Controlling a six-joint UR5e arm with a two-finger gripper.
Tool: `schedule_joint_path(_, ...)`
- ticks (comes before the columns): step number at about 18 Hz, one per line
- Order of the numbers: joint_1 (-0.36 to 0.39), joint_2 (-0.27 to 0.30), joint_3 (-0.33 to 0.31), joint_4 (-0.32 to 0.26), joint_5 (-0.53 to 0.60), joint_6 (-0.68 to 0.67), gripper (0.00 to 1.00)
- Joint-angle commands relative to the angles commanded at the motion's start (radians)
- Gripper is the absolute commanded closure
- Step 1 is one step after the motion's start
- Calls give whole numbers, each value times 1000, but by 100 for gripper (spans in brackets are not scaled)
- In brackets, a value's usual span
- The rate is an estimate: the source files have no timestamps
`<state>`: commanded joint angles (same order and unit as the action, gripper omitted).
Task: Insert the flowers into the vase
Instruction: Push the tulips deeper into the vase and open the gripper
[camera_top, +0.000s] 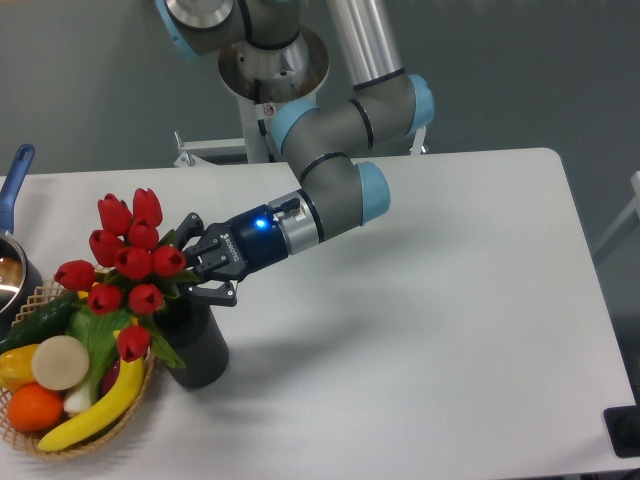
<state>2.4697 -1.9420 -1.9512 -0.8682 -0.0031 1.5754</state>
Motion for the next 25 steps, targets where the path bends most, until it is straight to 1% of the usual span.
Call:
schedule_joint_path(4, 5, -26, 3, 0, 2, 9, 81)
schedule_joint_path(7, 9, -29, 9, 0, 2, 9, 81)
schedule_joint_path(9, 18, -44, 9, 0, 5, 9, 81)
schedule_joint_path(14, 21, -58, 11, 0, 8, 11, 81)
schedule_joint_path(16, 21, -57, 11, 0, 8, 11, 81)
schedule_joint_path(19, 21, -60, 8, 2, 9, 12, 77)
schedule_joint_path(24, 21, -58, -5, 0, 9, 29, 77)
schedule_joint_path(25, 21, -58, -5, 0, 9, 29, 75)
